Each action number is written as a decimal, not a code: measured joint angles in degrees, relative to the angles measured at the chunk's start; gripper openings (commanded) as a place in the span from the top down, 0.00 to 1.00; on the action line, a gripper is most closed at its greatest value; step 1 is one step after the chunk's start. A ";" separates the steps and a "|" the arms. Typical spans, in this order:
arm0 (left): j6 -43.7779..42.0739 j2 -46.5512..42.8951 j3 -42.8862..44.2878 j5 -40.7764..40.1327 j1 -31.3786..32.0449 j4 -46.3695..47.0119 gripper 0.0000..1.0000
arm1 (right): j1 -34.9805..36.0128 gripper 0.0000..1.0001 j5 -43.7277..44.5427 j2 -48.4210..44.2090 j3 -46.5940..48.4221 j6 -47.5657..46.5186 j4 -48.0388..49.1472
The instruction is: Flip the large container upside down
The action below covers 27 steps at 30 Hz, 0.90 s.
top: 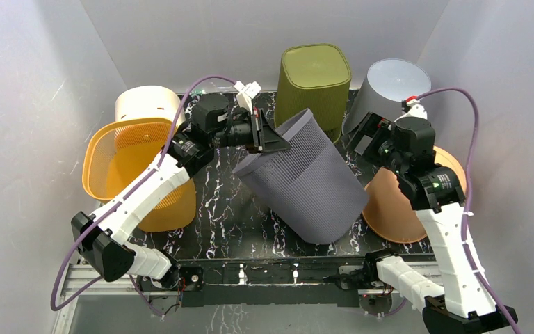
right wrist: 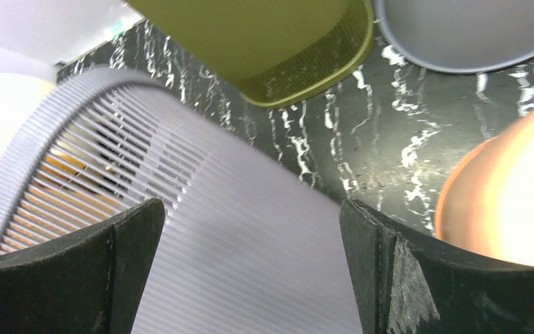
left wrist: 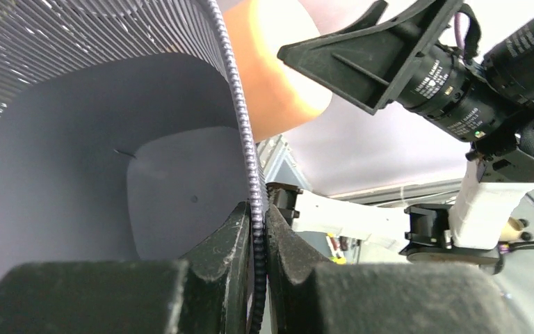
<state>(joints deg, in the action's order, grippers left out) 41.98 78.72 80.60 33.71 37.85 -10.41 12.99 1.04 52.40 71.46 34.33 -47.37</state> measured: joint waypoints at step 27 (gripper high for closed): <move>1.64 -9.60 -18.67 -21.16 0.15 -1.68 1.00 | 0.00 0.02 -4.76 -3.06 5.57 -2.08 -17.57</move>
<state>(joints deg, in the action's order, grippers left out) 43.62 69.12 61.93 12.56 38.00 -12.10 12.99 -3.73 49.34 77.03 32.25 -64.95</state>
